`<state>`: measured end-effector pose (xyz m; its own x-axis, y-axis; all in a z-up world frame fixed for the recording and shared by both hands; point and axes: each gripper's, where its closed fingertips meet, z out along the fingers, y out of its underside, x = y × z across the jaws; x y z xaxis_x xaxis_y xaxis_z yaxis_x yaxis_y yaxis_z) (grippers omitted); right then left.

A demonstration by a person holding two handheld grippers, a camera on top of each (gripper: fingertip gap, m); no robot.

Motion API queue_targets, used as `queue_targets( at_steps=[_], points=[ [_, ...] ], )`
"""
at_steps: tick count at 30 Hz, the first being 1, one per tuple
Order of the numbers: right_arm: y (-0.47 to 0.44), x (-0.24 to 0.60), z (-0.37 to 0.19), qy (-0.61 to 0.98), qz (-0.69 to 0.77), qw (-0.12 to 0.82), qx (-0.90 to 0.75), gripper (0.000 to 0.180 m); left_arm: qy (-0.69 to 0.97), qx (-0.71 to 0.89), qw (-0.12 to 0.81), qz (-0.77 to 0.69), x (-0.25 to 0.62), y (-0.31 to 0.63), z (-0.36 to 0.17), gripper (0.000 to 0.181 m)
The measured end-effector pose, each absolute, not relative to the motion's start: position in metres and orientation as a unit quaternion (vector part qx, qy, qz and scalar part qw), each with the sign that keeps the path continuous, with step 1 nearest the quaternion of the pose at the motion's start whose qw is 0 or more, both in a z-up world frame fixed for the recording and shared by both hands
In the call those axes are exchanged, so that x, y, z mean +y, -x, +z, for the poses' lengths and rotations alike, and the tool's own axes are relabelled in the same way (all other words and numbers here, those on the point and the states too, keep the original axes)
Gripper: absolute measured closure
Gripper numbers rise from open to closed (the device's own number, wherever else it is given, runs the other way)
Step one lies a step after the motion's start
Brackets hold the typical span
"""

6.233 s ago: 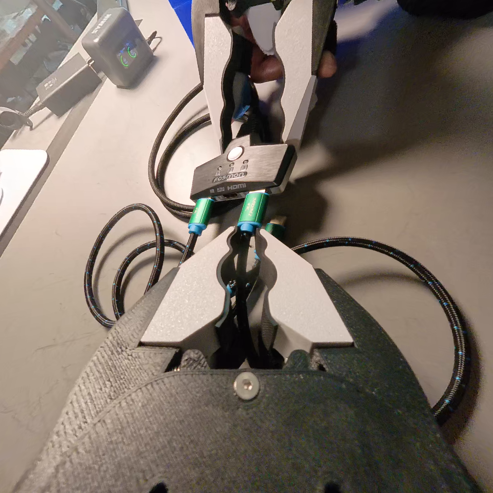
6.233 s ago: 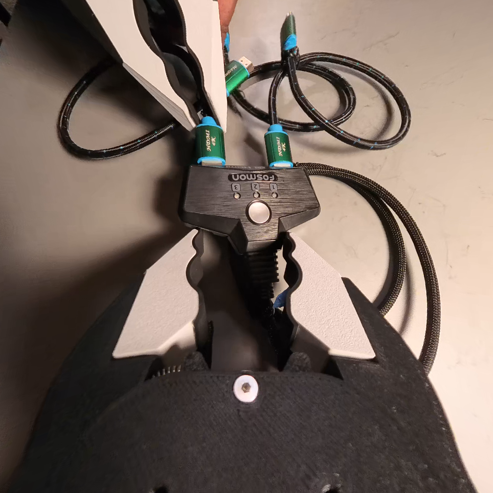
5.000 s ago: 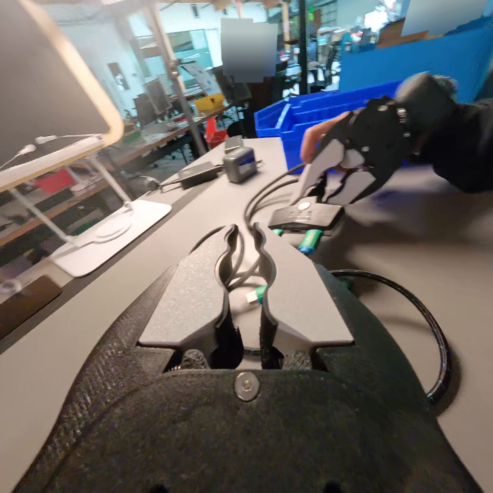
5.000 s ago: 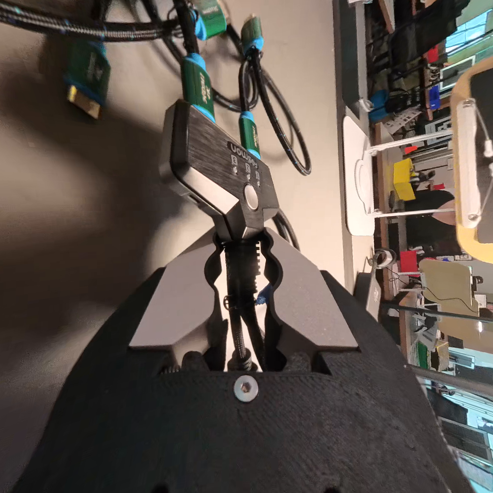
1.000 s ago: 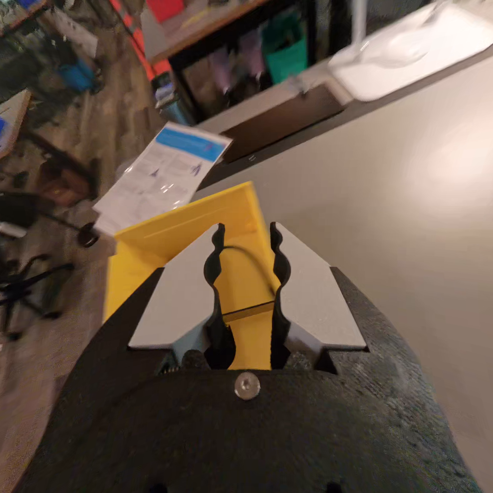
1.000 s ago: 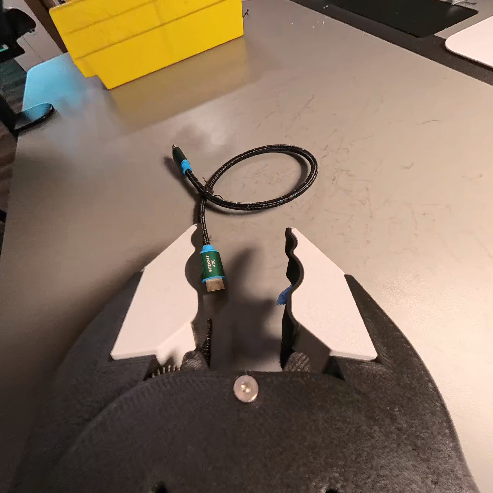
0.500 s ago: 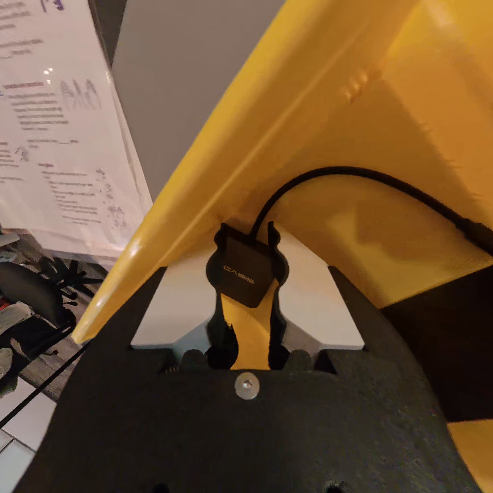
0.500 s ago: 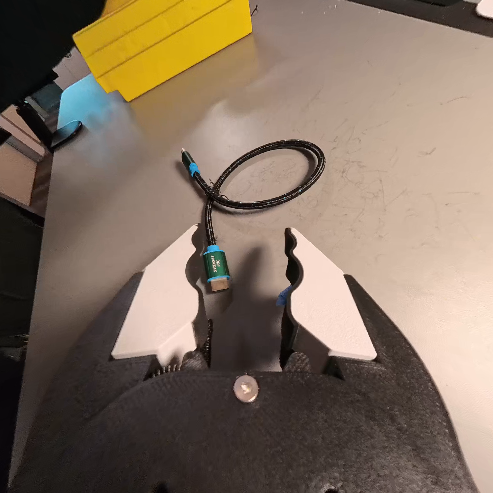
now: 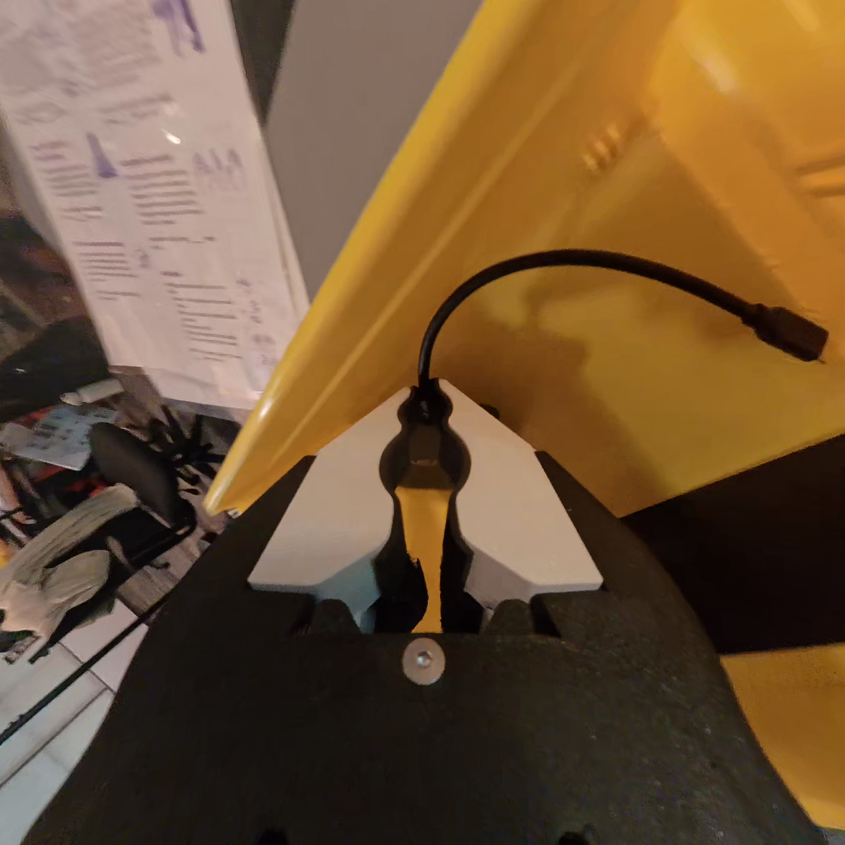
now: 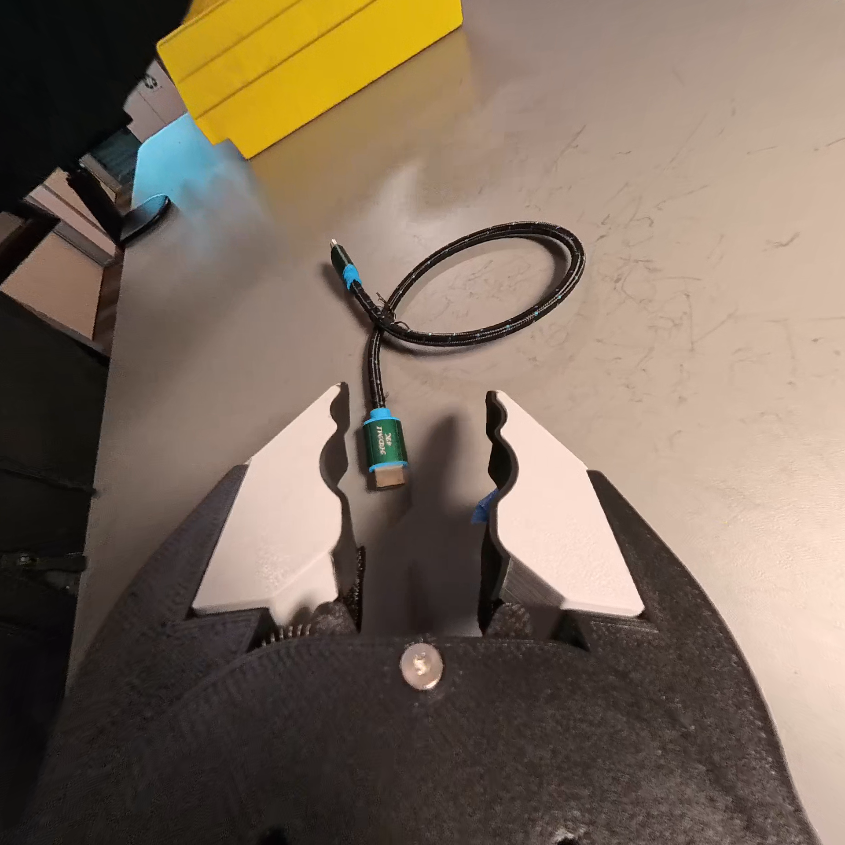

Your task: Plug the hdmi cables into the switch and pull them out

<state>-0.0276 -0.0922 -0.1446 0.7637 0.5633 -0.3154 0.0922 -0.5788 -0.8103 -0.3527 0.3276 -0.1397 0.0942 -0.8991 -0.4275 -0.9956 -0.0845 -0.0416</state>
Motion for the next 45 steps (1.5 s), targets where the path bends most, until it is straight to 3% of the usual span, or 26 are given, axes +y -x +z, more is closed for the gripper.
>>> queue_targets(
  at_steps=[10, 14, 18, 33, 45],
  points=[
    [0.028, -0.103, -0.141, 0.834, 0.249, 0.438, -0.224, 0.119, 0.683, 0.624, 0.332, 0.185, 0.303, 0.335, -0.019, 0.176],
    [0.028, -0.103, -0.138, 0.83, 0.246, 0.448, -0.225, 0.119, 0.631, 0.608, 0.44, 0.193, 0.279, 0.299, 0.044, 0.177],
    [0.029, -0.104, -0.138, 0.828, 0.235, 0.452, -0.234, 0.119, 0.562, 0.646, 0.492, 0.158, 0.229, 0.24, 0.07, 0.177],
    [-0.02, -0.091, -0.135, 0.839, 0.148, 0.482, -0.203, 0.126, 0.338, 0.875, 0.334, -0.098, -0.011, -0.008, -0.073, 0.176],
    [-0.083, -0.083, -0.139, 0.868, 0.033, 0.476, -0.137, 0.136, 0.358, 0.86, 0.294, -0.215, -0.067, -0.083, -0.129, 0.176]
  ],
)
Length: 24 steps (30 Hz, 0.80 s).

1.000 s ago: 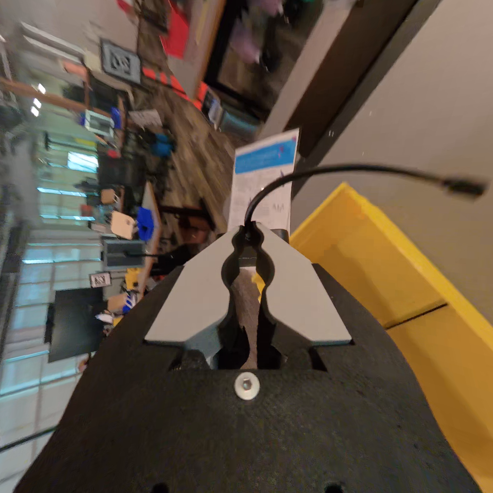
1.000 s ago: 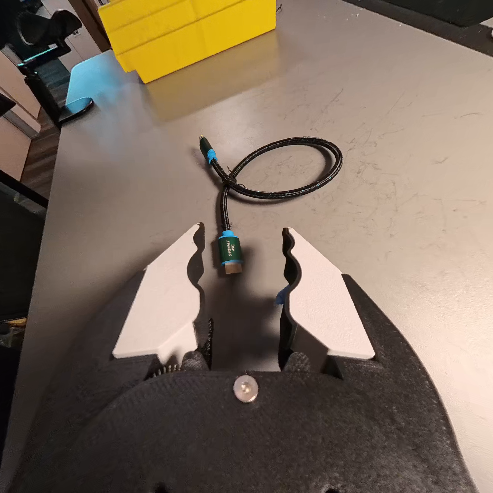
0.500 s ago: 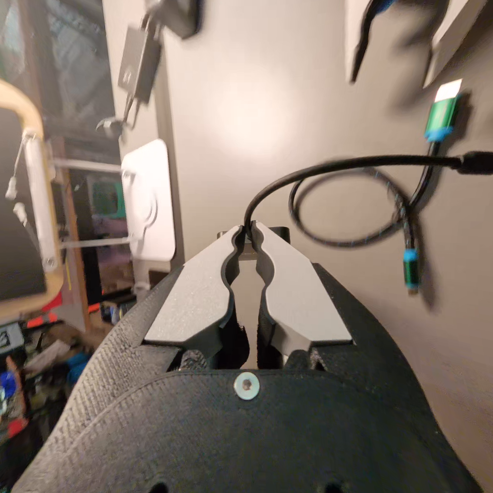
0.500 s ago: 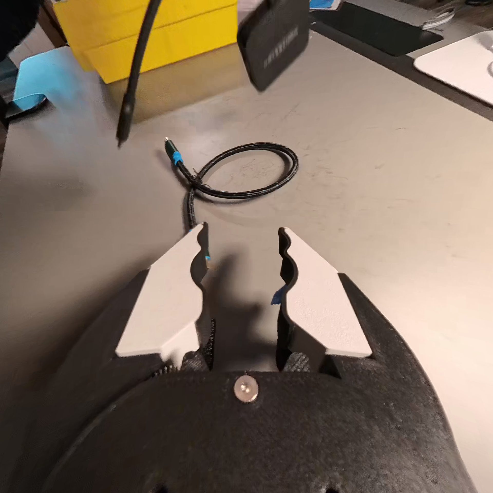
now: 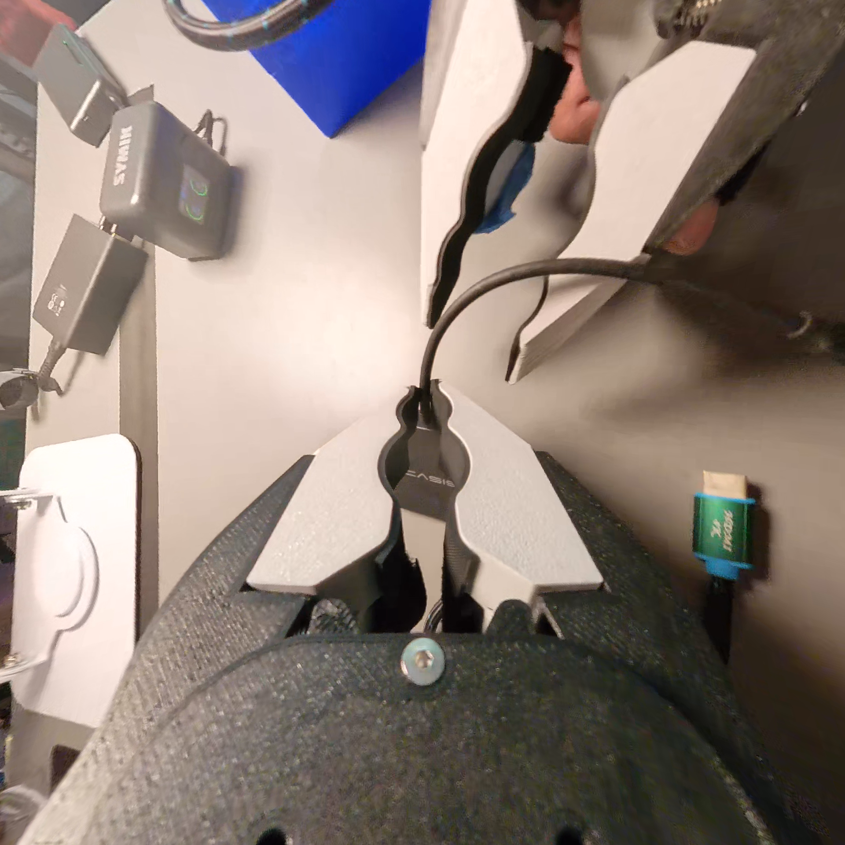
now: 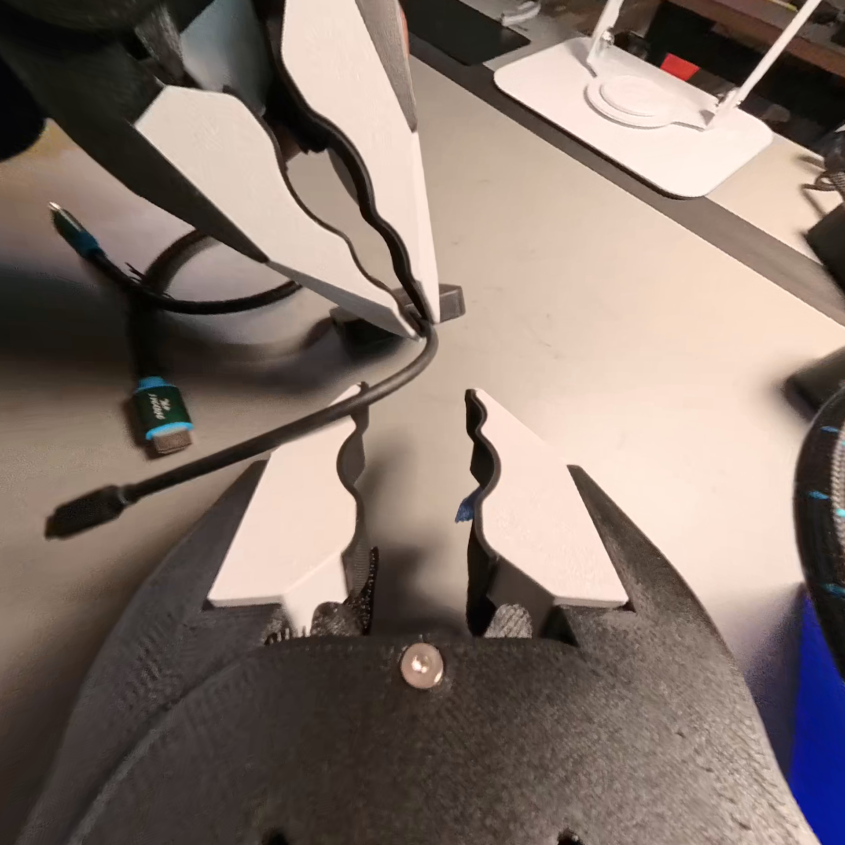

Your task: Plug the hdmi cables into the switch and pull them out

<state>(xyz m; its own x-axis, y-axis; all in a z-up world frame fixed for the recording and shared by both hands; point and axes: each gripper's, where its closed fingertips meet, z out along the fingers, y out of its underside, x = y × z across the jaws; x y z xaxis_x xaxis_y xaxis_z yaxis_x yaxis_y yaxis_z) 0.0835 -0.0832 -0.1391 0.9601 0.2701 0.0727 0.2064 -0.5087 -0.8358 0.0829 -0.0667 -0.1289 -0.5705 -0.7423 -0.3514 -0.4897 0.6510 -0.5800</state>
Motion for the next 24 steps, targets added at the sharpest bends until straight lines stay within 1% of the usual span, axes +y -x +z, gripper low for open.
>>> queue_targets(
  at_steps=[3, 11, 13, 16, 21, 24],
  points=[
    [-0.089, -0.084, -0.147, 0.877, 0.009, 0.459, -0.144, 0.137, 0.378, 0.838, 0.318, -0.23, -0.059, -0.083, -0.129, 0.175],
    [-0.096, -0.086, -0.16, 0.888, -0.034, 0.43, -0.162, 0.14, 0.427, 0.789, 0.342, -0.279, -0.051, -0.04, -0.121, 0.157],
    [-0.099, -0.086, -0.163, 0.889, -0.041, 0.426, -0.16, 0.142, 0.424, 0.784, 0.328, -0.312, -0.061, -0.022, -0.119, 0.154],
    [-0.105, -0.086, -0.162, 0.89, -0.052, 0.424, -0.157, 0.143, 0.404, 0.803, 0.266, -0.348, -0.085, 0.011, -0.128, 0.147],
    [-0.104, -0.084, -0.158, 0.884, -0.048, 0.438, -0.155, 0.144, 0.367, 0.85, 0.203, -0.32, -0.114, 0.05, -0.159, 0.139],
    [-0.1, -0.083, -0.161, 0.883, -0.039, 0.44, -0.159, 0.144, 0.368, 0.86, 0.202, -0.289, -0.116, 0.05, -0.174, 0.137]
  ],
)
